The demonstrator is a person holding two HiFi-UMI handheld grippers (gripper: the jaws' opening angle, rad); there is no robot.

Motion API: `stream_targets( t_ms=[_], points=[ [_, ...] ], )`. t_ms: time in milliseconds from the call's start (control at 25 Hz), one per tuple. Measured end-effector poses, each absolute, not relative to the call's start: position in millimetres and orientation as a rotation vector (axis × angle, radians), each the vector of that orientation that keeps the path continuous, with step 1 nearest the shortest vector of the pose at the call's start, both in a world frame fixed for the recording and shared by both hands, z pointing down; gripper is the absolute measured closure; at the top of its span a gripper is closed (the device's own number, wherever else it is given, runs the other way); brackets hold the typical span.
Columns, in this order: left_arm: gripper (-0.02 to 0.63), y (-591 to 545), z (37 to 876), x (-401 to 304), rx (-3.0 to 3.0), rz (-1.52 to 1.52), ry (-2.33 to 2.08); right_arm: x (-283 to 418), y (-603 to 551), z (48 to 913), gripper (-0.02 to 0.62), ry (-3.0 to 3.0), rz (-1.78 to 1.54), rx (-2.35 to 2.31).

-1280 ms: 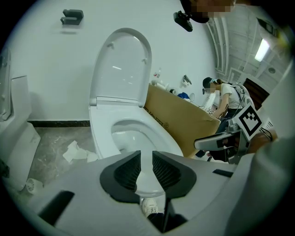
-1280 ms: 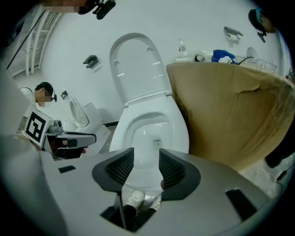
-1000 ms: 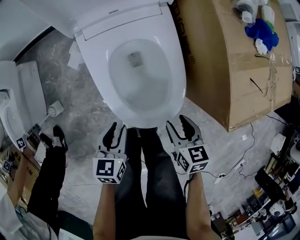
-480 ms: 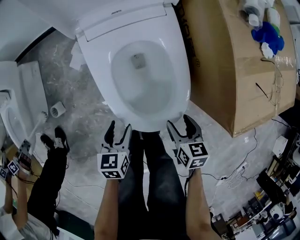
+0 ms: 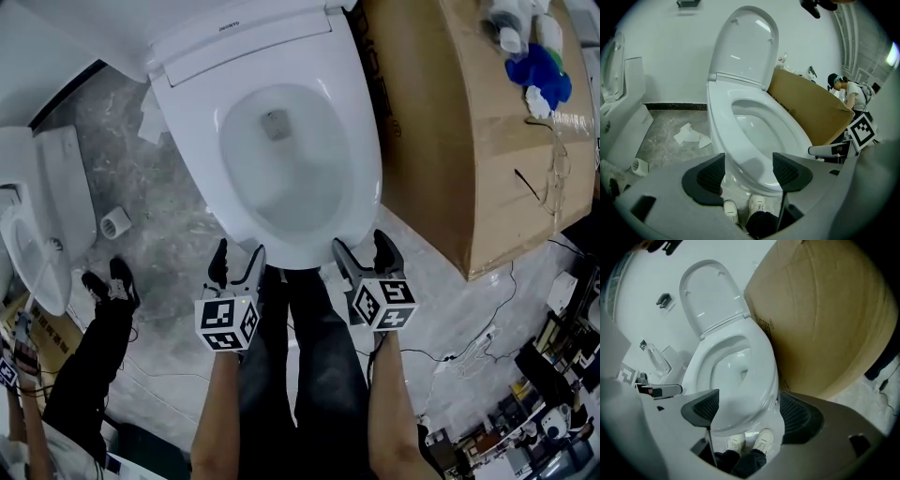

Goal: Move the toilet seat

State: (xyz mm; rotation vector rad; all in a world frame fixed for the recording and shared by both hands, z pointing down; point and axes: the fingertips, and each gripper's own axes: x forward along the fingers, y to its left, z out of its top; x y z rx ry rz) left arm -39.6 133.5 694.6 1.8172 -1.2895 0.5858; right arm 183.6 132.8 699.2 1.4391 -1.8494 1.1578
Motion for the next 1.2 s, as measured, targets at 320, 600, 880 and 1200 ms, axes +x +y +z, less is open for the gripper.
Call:
stream_targets(
  t_ms=[320,600,880,1200],
  points=[
    [0.270,135,710,-35,1.775,0.567,-1.257,174,134,718,0.198,-1.848,1.249,1.398],
    [0.272,133,713,-30,1.767,0.529,-1.236,168,132,718,0.198,-1.860,1.295,1.424],
    [0.272,132,709,-31,1.733,0.490,-1.255,164,135,709,0.199,-1.878,1.265,1.387],
    [0.272,132,699,-30,1.749,0.490,-1.257,162,136,694,0.199,-1.926,1.281,1.376]
  ],
)
